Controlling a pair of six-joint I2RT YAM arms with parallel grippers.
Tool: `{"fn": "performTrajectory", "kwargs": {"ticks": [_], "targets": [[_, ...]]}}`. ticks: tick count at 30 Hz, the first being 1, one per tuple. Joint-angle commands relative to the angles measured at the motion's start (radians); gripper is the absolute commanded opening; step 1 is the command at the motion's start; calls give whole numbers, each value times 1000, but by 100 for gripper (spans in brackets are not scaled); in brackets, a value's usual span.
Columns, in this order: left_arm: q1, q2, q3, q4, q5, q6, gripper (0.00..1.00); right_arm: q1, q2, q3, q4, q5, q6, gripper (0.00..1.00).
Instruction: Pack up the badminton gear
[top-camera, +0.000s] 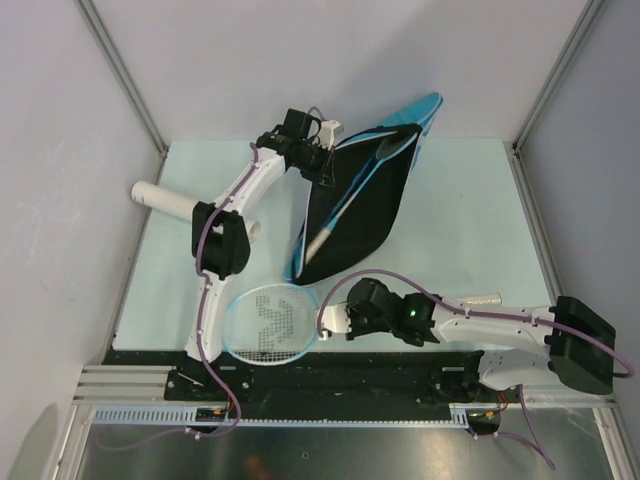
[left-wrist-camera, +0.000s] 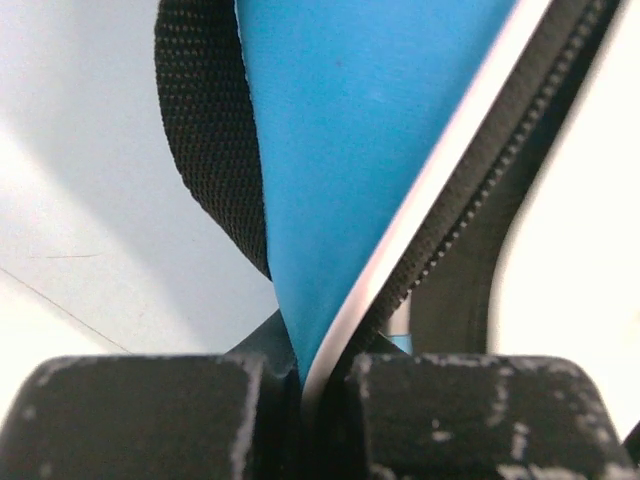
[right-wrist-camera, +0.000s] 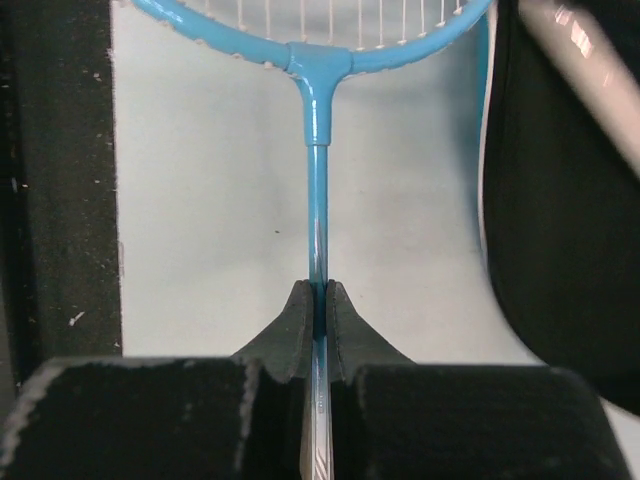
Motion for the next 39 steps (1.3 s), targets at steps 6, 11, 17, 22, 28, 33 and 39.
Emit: {"fn": "performTrajectory", "kwargs": {"ticks": [6,11,17,22,28,33,39], "targets": [[-3,-23,51,147,-59,-1,0,5,-23,14,81,60,42,0],[-3,-42,16,148,-94,16,0,-123,-86,19,-8,150,65,0],[-3,-51,11,148,-104,1,0,-277,-175,-2,-8,202,59,0],[-3,-71,-2,150,-133,-29,0,-397,-188,-12,45,155,148,0],[-3,-76,8,153,-117,-105,0,-557,-195,8,133,-101,364,0],[-5,-66,30,160,-133,-180,0,-600,-132,8,150,-125,415,0],[-8,-89,48,165,-223,-124,0,-571,-84,8,64,0,374,0]]}}
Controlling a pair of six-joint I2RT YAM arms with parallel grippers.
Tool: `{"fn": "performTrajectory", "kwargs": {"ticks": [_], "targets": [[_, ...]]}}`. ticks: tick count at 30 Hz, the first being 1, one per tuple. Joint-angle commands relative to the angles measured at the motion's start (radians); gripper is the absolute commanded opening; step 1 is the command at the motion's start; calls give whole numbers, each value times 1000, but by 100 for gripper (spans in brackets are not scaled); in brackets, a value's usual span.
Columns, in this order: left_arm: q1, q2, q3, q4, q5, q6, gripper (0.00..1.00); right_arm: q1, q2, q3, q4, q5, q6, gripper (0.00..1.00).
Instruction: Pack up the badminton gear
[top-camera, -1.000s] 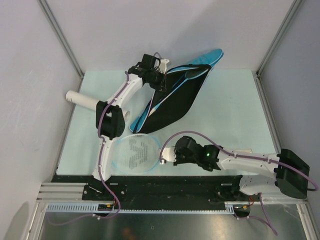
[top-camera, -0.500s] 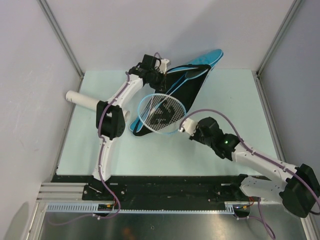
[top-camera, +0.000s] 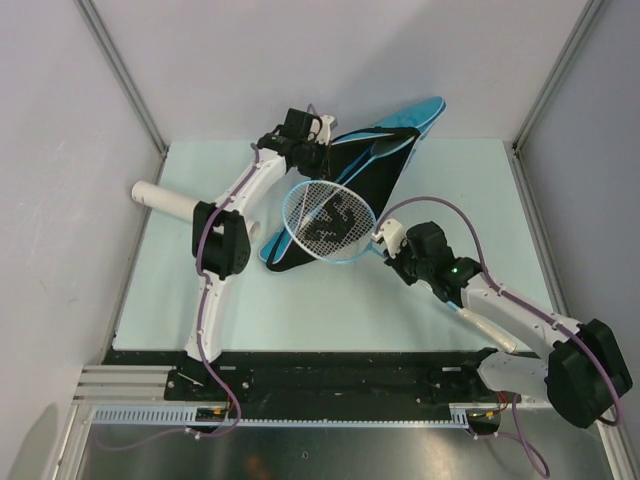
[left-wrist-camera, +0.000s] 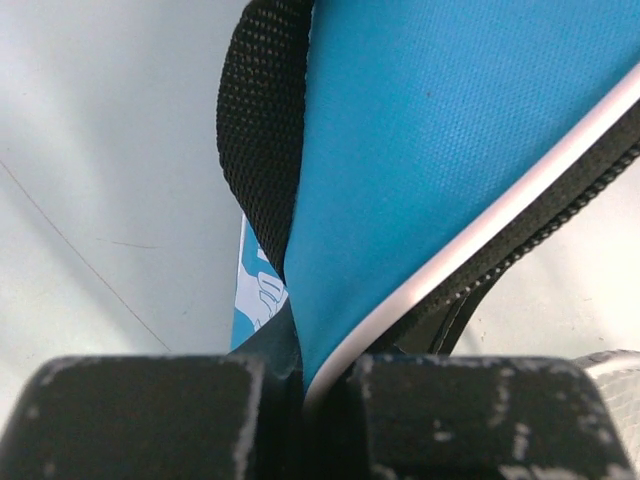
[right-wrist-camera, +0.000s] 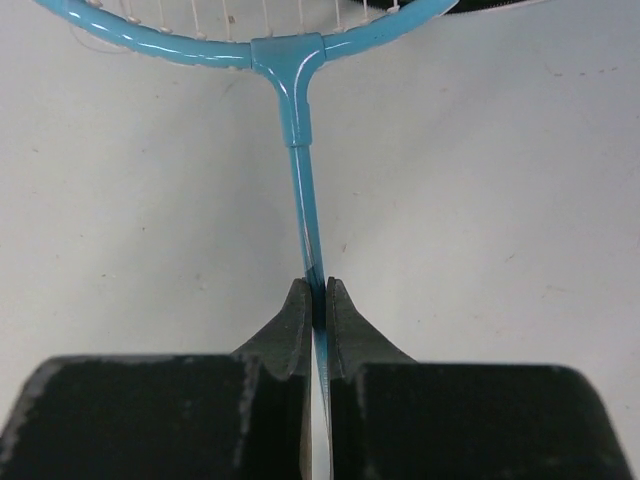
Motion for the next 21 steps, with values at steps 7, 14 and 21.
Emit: {"fn": "performTrajectory", "kwargs": {"ticks": [7,14,21], "targets": [[-2,-125,89,85,-126,92,0,90,52,18,-32,244,24,0],[-2,-171,40,88,-221,102,0,45,68,17,-55,296,48,0],[-11,-201,41,95,-231,75,0,-12,81,20,-51,356,79,0]]}}
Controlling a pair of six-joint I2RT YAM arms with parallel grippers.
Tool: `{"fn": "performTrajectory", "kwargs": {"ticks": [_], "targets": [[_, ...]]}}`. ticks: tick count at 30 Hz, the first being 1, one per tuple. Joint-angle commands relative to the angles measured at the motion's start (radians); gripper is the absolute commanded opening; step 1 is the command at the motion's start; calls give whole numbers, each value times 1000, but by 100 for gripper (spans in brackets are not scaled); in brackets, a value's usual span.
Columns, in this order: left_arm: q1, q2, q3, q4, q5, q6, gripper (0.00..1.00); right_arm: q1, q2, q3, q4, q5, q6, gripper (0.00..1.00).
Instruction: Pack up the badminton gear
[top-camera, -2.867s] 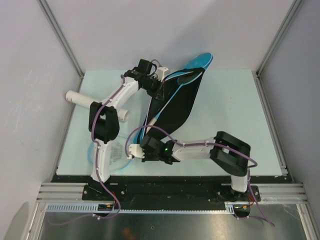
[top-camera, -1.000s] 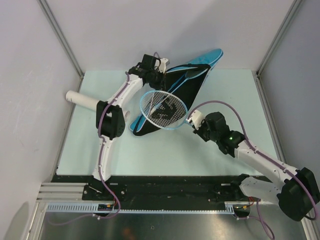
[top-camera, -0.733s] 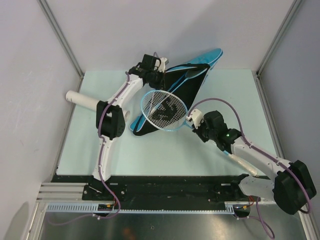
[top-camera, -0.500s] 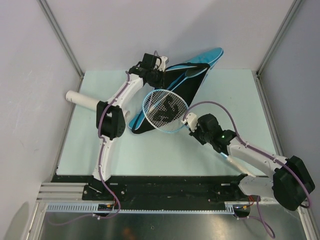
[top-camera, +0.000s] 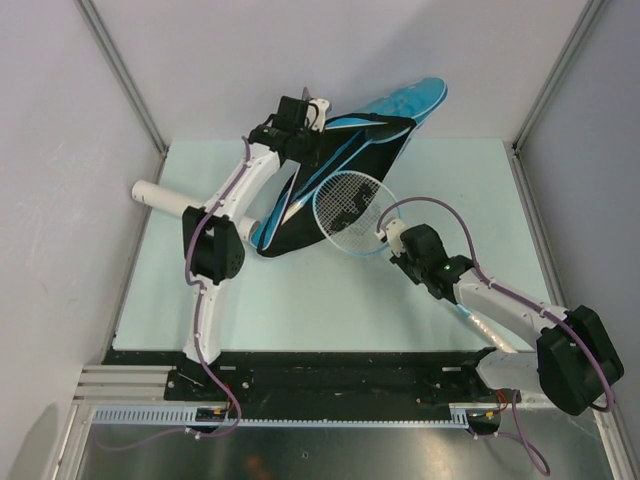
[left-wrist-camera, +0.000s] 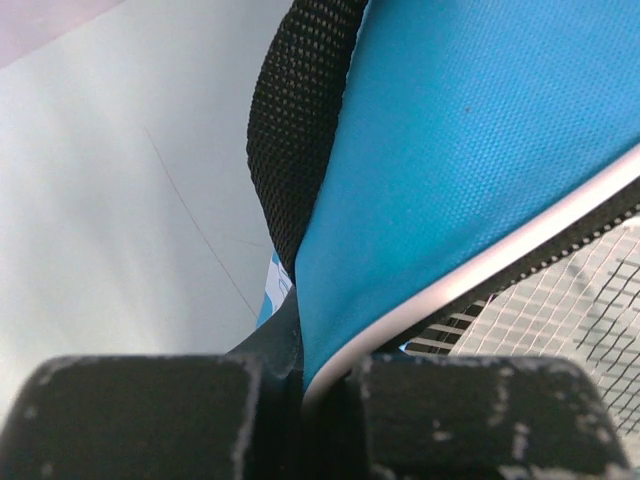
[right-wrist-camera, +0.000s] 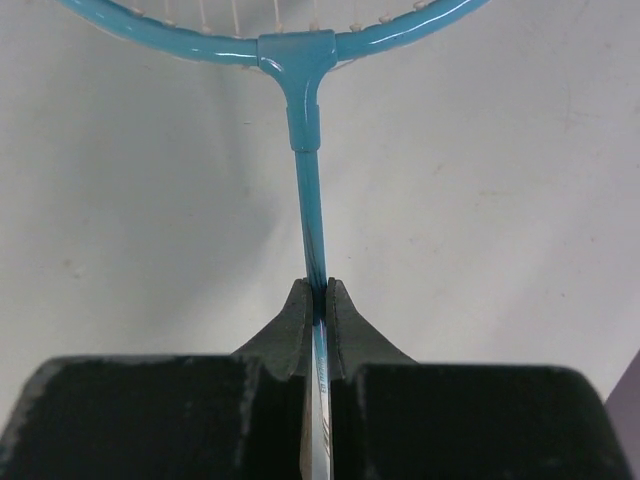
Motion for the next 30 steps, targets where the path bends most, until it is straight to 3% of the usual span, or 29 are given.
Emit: {"fn": "performTrajectory", "kwargs": {"ticks": [1,8,18,28,30], "targets": [[-14,-123,19,99,-21,-12,0,-37,1,21,0,72,63,0],[-53,-117,11,100,-50,-27,0,-80,10,48,-2,153,95,0],[-146,-74,33,114,-242,-87,0,-141,-72,68,35,53,153,0],[-243,-42,33,137,-389,-140,0,-195,89,284,18,50,451,0],[-252,-31,33,137,-402,-154,0,-194,128,340,-2,65,619,0]]}}
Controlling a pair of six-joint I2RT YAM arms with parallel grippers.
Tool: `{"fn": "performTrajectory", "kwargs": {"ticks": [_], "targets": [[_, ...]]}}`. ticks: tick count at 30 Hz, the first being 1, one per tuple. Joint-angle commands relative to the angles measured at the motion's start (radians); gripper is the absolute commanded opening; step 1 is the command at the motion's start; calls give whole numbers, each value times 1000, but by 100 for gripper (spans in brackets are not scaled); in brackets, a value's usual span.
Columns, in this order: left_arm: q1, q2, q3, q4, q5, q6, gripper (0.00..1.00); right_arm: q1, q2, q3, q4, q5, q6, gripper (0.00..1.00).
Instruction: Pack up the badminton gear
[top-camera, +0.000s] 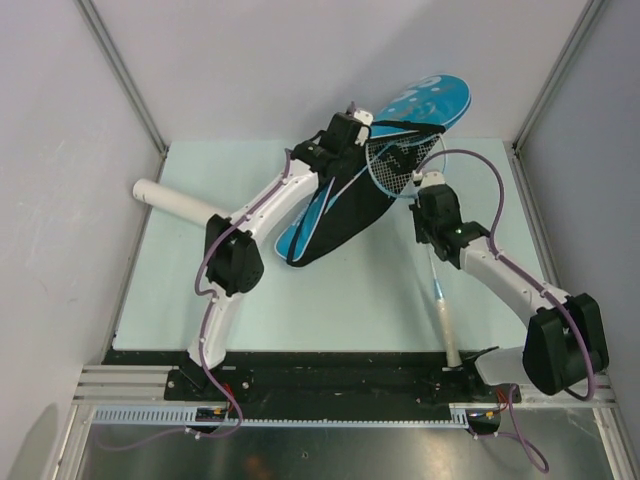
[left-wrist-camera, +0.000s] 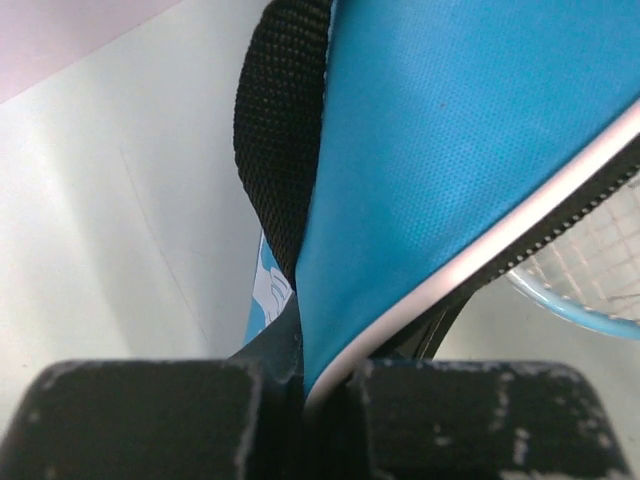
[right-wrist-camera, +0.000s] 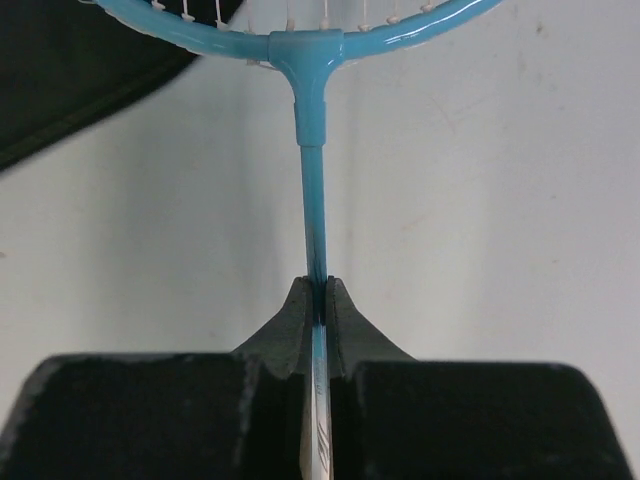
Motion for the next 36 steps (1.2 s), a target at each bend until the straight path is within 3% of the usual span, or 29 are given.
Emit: {"fn": "performTrajectory", "kwargs": {"ticks": [1,6,9,17,23,29,36], "targets": [[-25,-8,35,114,-74,-86,0,-1,52,124,-1,0,359,0],[-40,15,35,116,30,-43,0,10,137,135,63,-40,828,0],[-50,8,9,117,116,23,0,34,174,150,160,-112,934,0],[-48,-66,-135,116,375,120,0,70,215,205,261,-38,1079,0],[-25,-144,-265,105,598,127,0,51,201,181,350,49,1050,0],[18,-181,-304,94,795,46,0,54,249,181,462,92,904,0],[44,-167,-296,88,911,-57,0,122,209,181,424,327,685,0]]}}
